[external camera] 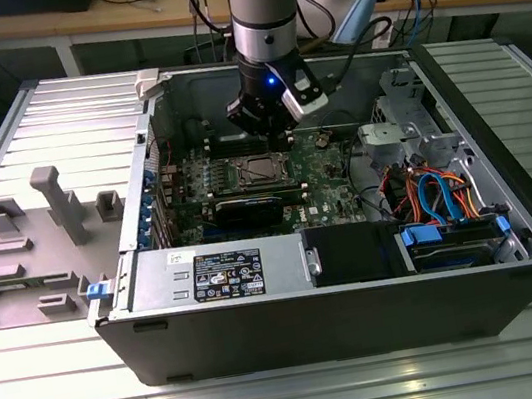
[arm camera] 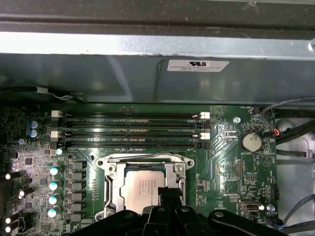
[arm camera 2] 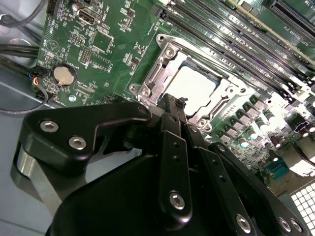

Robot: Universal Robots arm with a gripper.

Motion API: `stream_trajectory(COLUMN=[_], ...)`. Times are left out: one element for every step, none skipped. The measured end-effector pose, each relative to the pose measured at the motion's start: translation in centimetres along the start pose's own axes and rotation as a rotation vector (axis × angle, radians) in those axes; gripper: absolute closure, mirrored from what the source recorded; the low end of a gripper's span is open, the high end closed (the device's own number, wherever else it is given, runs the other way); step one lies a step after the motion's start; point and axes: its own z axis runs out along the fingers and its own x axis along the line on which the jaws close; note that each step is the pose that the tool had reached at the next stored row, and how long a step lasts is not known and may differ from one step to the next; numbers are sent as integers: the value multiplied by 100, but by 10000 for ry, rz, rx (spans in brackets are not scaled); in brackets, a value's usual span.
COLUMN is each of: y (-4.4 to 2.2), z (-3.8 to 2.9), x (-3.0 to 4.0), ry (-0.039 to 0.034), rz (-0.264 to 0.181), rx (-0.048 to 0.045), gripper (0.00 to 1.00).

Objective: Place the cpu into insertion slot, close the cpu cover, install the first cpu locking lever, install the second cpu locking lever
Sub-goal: 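Install the second cpu locking lever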

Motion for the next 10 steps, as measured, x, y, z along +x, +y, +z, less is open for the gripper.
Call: stream_trajectory(y=[-8, -20, -31, -39, -50, -61, -69, -84, -94, -104], z=[-1, -1, -2, -2, -3, -3, -4, -5, -5, -6], x=[0, 0, 1, 0, 0, 1, 1, 1, 1, 1], ry=[0, 0, 0, 0, 0, 0, 0, 0, 0, 0], rz=[1, 0, 0, 0, 1, 1, 1, 1, 1, 1], rx=[1, 0, 0, 0, 1, 0, 0, 0, 0, 1], gripper=[89, 89, 89, 89, 89, 89, 89, 89, 89, 89])
